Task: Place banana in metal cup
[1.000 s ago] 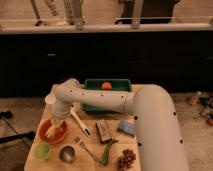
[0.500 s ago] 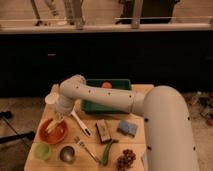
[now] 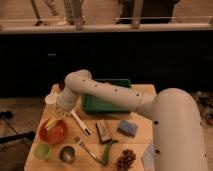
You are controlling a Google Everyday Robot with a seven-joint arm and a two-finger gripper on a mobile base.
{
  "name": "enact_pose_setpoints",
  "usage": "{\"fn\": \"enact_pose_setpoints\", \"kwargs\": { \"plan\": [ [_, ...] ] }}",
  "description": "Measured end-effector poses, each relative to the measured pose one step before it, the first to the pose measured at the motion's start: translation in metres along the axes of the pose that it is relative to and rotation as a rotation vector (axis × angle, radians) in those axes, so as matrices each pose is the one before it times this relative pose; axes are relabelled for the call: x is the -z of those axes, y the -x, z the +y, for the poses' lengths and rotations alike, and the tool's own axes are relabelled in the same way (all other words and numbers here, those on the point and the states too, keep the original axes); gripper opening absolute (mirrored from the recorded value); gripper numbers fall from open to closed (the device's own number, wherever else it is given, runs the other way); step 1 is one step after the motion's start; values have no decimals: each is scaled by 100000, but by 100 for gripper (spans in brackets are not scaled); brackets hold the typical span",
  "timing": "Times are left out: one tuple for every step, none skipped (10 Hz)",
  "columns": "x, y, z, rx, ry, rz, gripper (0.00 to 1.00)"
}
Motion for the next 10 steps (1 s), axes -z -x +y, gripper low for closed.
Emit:
{"fn": "enact_pose_setpoints", "kwargs": {
  "plan": [
    [590, 879, 19, 1625, -1176, -2530, 0],
    [345, 1043, 90, 1640, -876, -2226, 0],
    [270, 1074, 73, 1667, -800, -1990, 0],
    [161, 1079, 80, 1563, -646, -1977, 0],
    [-27, 837, 122, 1084, -90, -1313, 0],
    [-58, 829, 133, 853, 41, -932, 0],
    [-76, 858, 292, 658, 185, -1038, 0],
    [-1, 460, 218, 54, 216, -535, 0],
    [8, 546, 507, -657, 591, -447, 0],
    [40, 173, 570, -1166, 501, -93, 0]
  ]
}}
